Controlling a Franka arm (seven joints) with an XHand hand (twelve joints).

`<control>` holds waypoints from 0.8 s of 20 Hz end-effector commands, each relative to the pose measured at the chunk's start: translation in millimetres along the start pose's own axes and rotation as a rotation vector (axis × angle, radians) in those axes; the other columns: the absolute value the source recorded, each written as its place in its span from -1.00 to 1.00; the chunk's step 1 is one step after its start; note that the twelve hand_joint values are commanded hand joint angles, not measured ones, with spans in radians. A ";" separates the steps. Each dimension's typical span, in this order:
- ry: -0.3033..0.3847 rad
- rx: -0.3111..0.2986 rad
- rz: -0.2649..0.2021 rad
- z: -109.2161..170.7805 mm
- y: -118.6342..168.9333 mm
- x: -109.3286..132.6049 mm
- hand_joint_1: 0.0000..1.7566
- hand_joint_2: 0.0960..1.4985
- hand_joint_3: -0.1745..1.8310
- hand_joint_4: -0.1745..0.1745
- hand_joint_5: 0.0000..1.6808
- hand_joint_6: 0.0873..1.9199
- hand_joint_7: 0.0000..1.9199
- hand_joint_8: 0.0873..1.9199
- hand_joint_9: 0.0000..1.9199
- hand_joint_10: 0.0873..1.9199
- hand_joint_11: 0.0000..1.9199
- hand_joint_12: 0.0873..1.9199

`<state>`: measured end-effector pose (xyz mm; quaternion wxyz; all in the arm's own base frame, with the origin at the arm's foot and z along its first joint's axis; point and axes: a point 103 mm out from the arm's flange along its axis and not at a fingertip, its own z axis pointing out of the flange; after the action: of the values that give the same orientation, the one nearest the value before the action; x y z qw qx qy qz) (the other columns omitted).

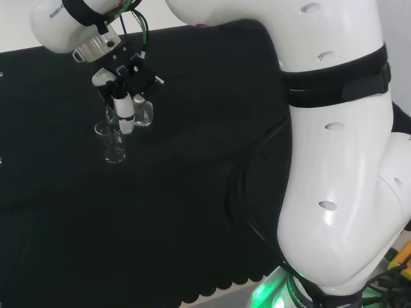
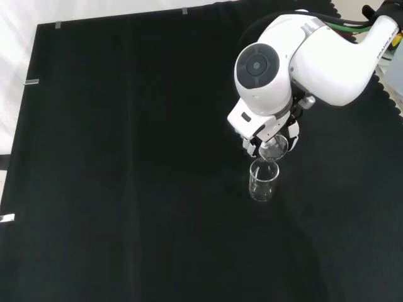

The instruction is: Pour the water from the handheld beaker into the one on the table.

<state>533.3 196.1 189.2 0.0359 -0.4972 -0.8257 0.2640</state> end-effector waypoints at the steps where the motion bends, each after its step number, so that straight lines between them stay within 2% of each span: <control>1: -0.027 0.024 0.010 2.7 1.0 -0.7 0.64 -0.35 -0.12 -1.00 0.68 -0.67 0.50 -0.58 0.66 -1.00 0.40 -0.32; 16: -0.074 0.056 0.030 -1.5 2.8 -1.7 0.64 -0.35 -0.12 -1.00 0.68 -0.67 0.50 -0.57 0.66 -1.00 0.40 -0.32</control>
<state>537.0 195.2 188.9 0.0197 -0.4991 -0.8130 0.2993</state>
